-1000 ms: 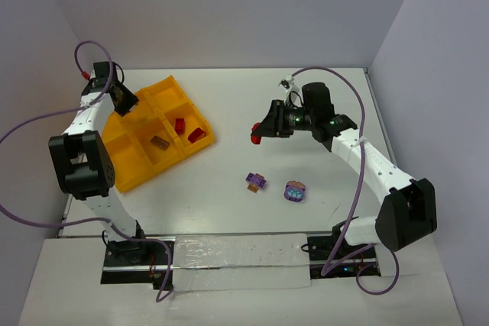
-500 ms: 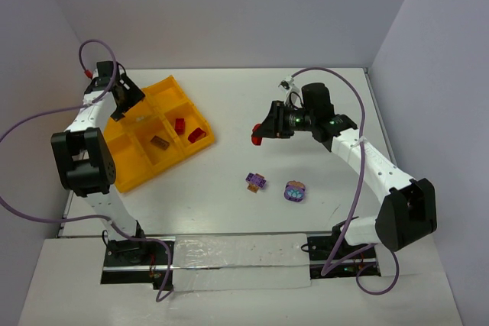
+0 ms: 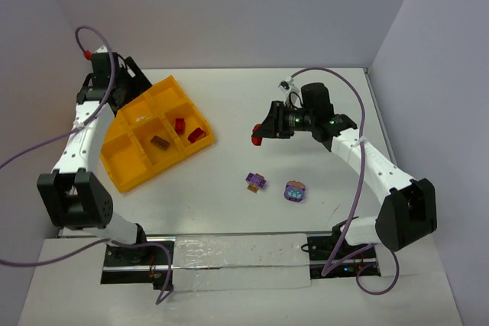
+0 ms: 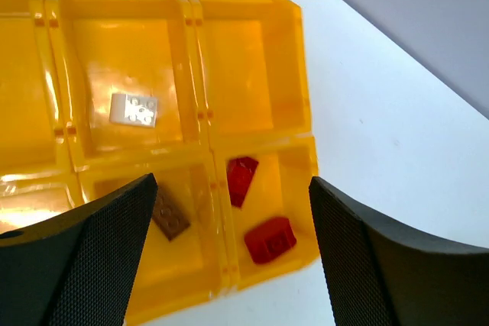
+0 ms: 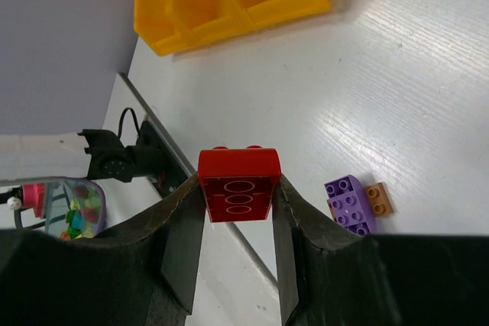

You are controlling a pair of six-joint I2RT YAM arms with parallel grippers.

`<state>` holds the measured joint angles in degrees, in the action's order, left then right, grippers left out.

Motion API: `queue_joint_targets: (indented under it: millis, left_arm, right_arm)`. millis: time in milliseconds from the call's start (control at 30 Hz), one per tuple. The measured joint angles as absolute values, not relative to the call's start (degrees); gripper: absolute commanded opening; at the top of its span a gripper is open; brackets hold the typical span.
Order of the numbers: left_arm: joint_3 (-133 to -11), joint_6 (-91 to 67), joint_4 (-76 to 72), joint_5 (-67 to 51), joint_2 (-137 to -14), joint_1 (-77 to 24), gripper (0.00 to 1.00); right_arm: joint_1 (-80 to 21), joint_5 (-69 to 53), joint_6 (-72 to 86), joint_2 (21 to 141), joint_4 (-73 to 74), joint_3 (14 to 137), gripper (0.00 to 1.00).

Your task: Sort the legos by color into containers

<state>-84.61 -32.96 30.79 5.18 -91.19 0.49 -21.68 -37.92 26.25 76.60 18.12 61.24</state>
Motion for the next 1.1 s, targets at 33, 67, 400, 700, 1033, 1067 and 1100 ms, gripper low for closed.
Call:
queue_joint_targets:
  millis: [33,67,400,700,1033,1067,1100]
  left_arm:
    - [-83.5,-32.6,31.2,4.7,-88.7,0.4,0.88]
    - [-82.5,-32.4,31.7,4.1,-86.4,0.4,0.88]
    - [-69.4,-30.2,29.8,-14.3,-73.7,-2.3,0.85]
    - [-50.8,-41.6,10.9,-36.5,-68.1,-10.4,0.89]
    - [-49.9,-49.6,-6.6,-47.6,-69.3,-17.1,0.92]
    - [-49.6,-49.9,-7.8,-48.9,-69.3,-17.2,0.92]
    - [-49.2,-50.1,-9.0,-50.2,-69.2,-17.2,0.92]
  right_arm:
    - [-21.9,-37.9,26.3,76.6,18.2,61.4,0.00]
    - [-22.0,-37.8,26.3,76.6,18.2,61.6,0.00]
    - [-23.8,-39.4,28.1,77.6,16.5,63.7,0.00]
    - [-23.9,-45.5,32.9,79.0,9.6,63.7,0.00]
    - [-24.0,-54.2,38.1,79.0,-0.3,62.8,0.00]
    - [-24.0,-54.9,38.9,79.0,-1.7,62.4,0.00]
    - [-24.0,-55.6,39.8,79.0,-3.3,62.0,0.00]
